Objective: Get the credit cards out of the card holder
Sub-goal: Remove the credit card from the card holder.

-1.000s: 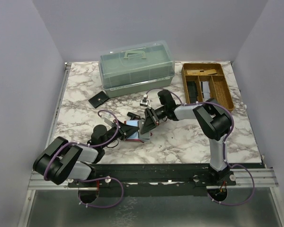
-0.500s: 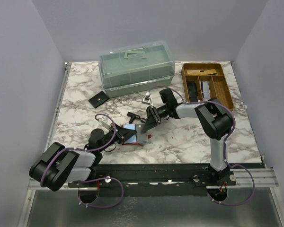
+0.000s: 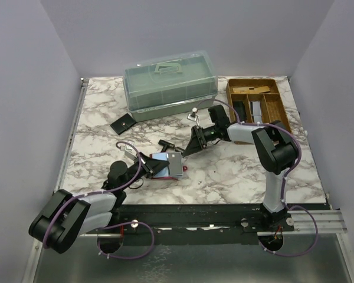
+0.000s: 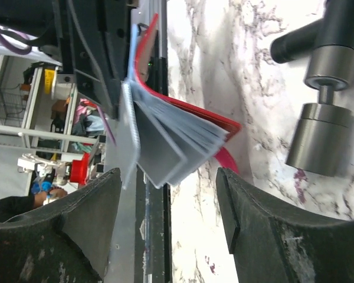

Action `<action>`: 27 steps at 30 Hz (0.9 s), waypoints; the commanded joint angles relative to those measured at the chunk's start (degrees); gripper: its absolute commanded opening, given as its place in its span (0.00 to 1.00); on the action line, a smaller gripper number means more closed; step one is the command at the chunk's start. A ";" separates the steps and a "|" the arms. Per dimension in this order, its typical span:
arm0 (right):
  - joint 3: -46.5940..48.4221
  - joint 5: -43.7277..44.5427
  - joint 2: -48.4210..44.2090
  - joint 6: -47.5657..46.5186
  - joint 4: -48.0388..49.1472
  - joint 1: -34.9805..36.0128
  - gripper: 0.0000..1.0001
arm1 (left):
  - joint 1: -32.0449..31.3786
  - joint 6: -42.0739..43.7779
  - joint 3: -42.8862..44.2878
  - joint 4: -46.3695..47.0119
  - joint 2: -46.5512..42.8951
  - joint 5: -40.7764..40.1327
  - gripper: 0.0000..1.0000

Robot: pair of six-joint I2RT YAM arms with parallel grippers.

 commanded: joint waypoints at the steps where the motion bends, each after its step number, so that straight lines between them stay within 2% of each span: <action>1: 1.10 3.15 1.87 -4.21 -4.22 -1.04 0.72 | 0.41 0.01 -1.51 0.65 -5.13 1.73 0.00; 4: 0.48 1.06 2.63 -1.51 -1.48 -1.08 0.74 | 0.41 -0.91 -0.84 -1.38 -8.82 1.84 0.00; 11: -2.48 -3.65 1.59 5.88 7.80 0.69 0.88 | 0.47 -2.12 1.41 -3.74 -13.15 3.04 0.00; 17: -4.87 -7.46 0.68 14.28 17.95 2.93 0.90 | 0.42 -2.74 3.31 -3.66 -12.86 4.74 0.00; 23: -5.27 -8.18 1.14 18.79 21.89 3.86 0.90 | 0.42 -3.14 5.66 -3.35 -12.12 6.37 0.00; 27: -7.11 -9.41 0.98 26.66 31.32 4.01 0.88 | 0.37 -3.52 6.10 -3.12 -11.68 6.45 0.00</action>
